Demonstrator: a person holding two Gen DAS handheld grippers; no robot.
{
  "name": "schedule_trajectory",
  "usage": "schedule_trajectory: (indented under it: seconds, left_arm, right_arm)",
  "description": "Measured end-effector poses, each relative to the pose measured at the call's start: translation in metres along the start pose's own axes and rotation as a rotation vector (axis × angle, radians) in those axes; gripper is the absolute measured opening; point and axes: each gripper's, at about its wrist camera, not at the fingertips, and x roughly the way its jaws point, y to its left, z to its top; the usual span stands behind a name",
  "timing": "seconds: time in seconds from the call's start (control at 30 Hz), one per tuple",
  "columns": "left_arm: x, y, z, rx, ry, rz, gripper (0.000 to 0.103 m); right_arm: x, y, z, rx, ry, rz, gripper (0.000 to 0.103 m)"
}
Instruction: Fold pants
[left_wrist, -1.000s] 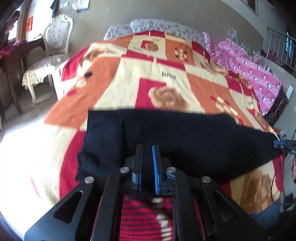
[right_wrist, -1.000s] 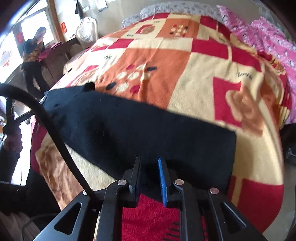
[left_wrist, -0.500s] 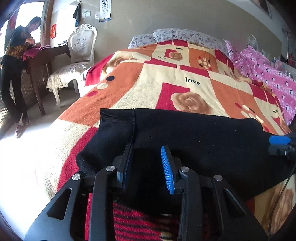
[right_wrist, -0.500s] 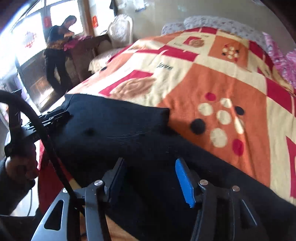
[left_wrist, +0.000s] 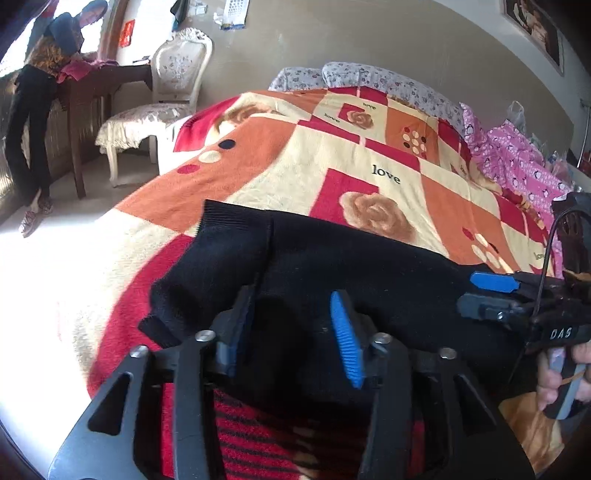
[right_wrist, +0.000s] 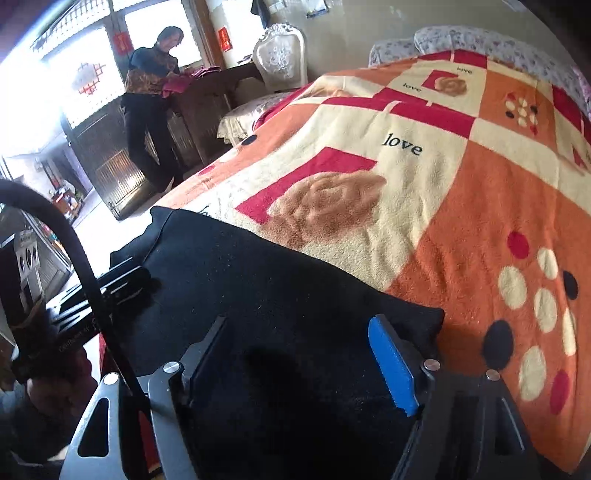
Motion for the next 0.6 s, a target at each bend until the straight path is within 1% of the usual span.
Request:
schedule_trajectory:
  seconds: [0.03,0.07,0.1,0.13,0.17,0.23,0.27,0.33,0.43,0.47,0.53,0.57,0.6]
  left_arm:
    - [0.001,-0.004,0.002,0.002,0.020,-0.025,0.070]
    - [0.001,-0.007,0.005,0.004,0.031,-0.025,0.070]
    - [0.000,-0.010,0.008,-0.003,0.039,-0.017,0.070]
    - [-0.003,-0.011,0.014,-0.018,0.035,-0.026,0.070]
    - [-0.007,-0.012,0.019,-0.024,0.012,-0.044,0.070]
    - [-0.012,-0.014,0.032,-0.018,-0.039,-0.035,0.070]
    - [-0.009,-0.015,0.039,-0.018,-0.042,-0.035,0.070]
    - [0.009,-0.012,0.051,-0.039,0.002,-0.020,0.070]
    - [0.052,0.009,0.051,-0.120,0.150,0.037,0.069]
    - [0.050,0.007,0.050,-0.085,0.091,0.045,0.069]
    - [0.054,-0.003,0.046,-0.014,0.102,0.091,0.069]
    - [0.054,-0.006,0.045,0.008,0.106,0.107,0.069]
    - [0.052,-0.007,0.044,0.007,0.108,0.111,0.069]
  right_arm:
    - [0.000,0.003,0.000,-0.011,0.006,0.001,0.083]
    - [0.002,0.007,0.000,-0.029,0.020,0.007,0.090]
    - [0.003,0.011,0.000,-0.055,0.036,0.008,0.094]
    - [0.005,0.015,0.000,-0.081,0.054,0.006,0.097]
    - [0.009,0.017,-0.002,-0.097,0.059,-0.003,0.097]
    - [0.009,0.018,-0.004,-0.110,0.054,-0.020,0.097]
    - [0.009,0.017,-0.005,-0.107,0.046,-0.019,0.097]
    - [0.007,0.014,-0.005,-0.091,0.028,-0.012,0.097]
    - [0.007,0.015,-0.006,-0.102,0.037,-0.018,0.097]
    - [0.008,0.016,-0.006,-0.107,0.039,-0.023,0.097]
    - [0.009,0.019,-0.006,-0.124,0.047,-0.035,0.097]
    - [0.010,0.019,-0.006,-0.128,0.048,-0.038,0.097]
    - [0.010,0.019,-0.006,-0.129,0.048,-0.037,0.097]
